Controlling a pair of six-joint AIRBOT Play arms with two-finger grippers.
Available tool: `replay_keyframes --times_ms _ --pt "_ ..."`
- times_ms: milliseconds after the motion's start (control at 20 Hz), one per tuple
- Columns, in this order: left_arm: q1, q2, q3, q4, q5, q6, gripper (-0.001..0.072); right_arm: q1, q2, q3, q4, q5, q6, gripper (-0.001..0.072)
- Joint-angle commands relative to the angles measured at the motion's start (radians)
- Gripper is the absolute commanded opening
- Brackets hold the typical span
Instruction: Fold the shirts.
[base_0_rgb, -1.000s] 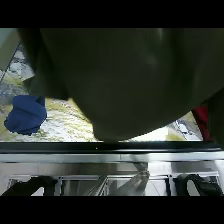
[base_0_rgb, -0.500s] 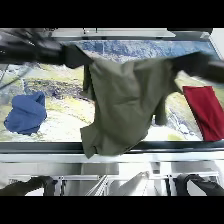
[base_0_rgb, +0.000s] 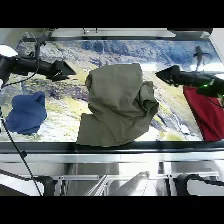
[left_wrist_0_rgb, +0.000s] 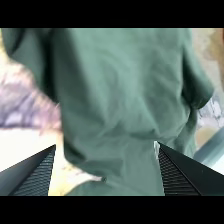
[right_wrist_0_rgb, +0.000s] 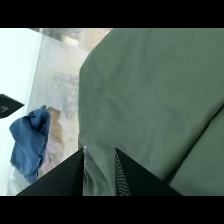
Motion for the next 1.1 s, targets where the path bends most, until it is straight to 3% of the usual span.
replay_keyframes --times_ms 0,150,300,350,400,450,850,950,1050 --pt "0.05 -0.057 -0.055 0.0 -0.011 -0.016 0.072 -0.088 0.053 -0.019 -0.159 0.187 0.085 0.0223" --pt "0.003 -0.117 -0.122 -0.002 0.134 -0.015 0.0702 -0.087 0.151 -0.185 -0.322 0.209 0.177 0.0222" --pt "-0.067 -0.204 -0.055 -0.011 0.218 -0.015 0.0701 -0.084 0.266 -0.456 -0.288 0.113 0.186 0.0233" --pt "-0.095 -0.237 -0.013 -0.01 0.223 -0.015 0.0701 -0.08 0.298 -0.549 -0.274 0.053 0.188 0.0363" --pt "-0.121 -0.266 0.026 -0.009 0.223 -0.015 0.0701 -0.07 0.317 -0.618 -0.274 0.005 0.188 0.054" --pt "-0.145 -0.289 0.062 -0.006 0.223 -0.015 0.0701 -0.048 0.324 -0.672 -0.273 -0.031 0.187 0.0581" --pt "-0.188 -0.319 0.166 0.155 0.222 -0.028 0.0698 0.273 0.287 -0.739 -0.138 -0.295 0.199 0.058" --pt "-0.188 -0.319 0.167 0.157 0.235 -0.024 0.0468 0.285 0.282 -0.739 -0.138 -0.29 0.199 0.058" --pt "-0.188 -0.319 0.167 0.157 0.265 -0.008 0.0466 0.285 0.282 -0.739 -0.138 -0.283 0.199 0.058"
